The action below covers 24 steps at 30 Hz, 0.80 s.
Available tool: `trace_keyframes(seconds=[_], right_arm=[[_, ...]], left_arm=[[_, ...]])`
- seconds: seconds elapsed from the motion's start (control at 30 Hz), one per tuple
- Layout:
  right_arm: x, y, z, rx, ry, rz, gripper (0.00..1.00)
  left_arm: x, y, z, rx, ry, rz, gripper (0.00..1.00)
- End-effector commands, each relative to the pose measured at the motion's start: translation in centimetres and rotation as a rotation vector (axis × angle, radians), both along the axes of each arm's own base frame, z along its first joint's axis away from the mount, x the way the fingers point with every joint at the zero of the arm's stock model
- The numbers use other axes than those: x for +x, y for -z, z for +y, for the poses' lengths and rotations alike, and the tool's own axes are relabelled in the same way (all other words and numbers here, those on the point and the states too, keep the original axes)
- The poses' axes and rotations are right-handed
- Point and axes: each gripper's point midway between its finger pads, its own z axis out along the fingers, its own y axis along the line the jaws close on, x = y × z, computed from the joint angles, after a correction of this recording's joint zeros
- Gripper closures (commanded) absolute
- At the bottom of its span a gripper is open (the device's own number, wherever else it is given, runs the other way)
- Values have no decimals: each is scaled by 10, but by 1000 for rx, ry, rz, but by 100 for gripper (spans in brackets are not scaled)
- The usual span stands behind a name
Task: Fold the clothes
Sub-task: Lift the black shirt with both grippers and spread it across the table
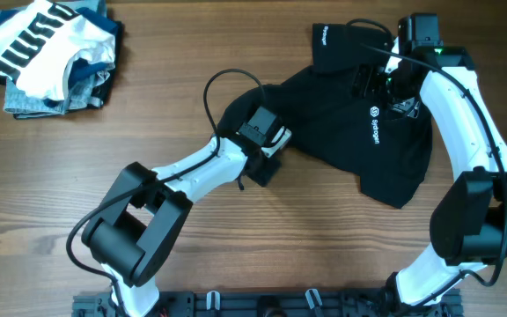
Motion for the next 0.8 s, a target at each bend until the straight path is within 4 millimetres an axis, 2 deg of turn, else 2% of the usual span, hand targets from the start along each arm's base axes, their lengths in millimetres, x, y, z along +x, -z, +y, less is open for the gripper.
trace_keyframes(seconds=[0.0, 0.03, 0.07, 0.1, 0.13, 0.17, 0.23, 0.27, 0.3, 0.4, 0.43, 0.5, 0.53, 0.63, 0.77], right_arm=[[4, -14, -2, -22, -13, -45, 0], [4, -14, -2, -22, -12, -48, 1], [5, -14, -2, -22, -12, -50, 1], [5, -14, -2, -22, -12, -51, 1], [5, -14, -2, -22, -12, -51, 1], [5, -14, -2, -22, -12, -51, 1], [2, -13, -2, -21, -12, -39, 6], [0, -13, -2, -21, -12, -32, 13], [-3, -12, -2, -20, -13, -19, 15], [-38, -3, -3, -20, -14, 130, 19], [-51, -1, -3, -19, -7, 184, 20], [-68, 2, -3, -20, -8, 256, 19], [-74, 4, -3, -20, -9, 278, 19], [-91, 17, -3, -21, -10, 341, 20], [-102, 20, 0, -10, -22, 382, 20]], left_arm=[[4, 26, 18, 99, -16, -1, 44], [5, 26, 17, 96, -17, -5, 45], [5, 26, 17, 95, -14, -7, 54], [5, 26, 17, 96, -14, -8, 66], [5, 26, 17, 97, -13, -7, 90], [4, 25, 17, 103, -9, -9, 96], [5, 20, 15, 94, -17, -19, 96], [7, 12, 16, 77, -51, -26, 96], [12, -3, 20, 49, -104, -42, 96], [30, -54, 42, -34, -252, -108, 96], [41, -79, 57, -77, -318, -152, 96], [58, -111, 84, -130, -413, -225, 96], [66, -119, 100, -141, -457, -250, 96], [86, -125, 153, -136, -593, -281, 96], [107, -139, 198, -158, -709, -360, 96]])
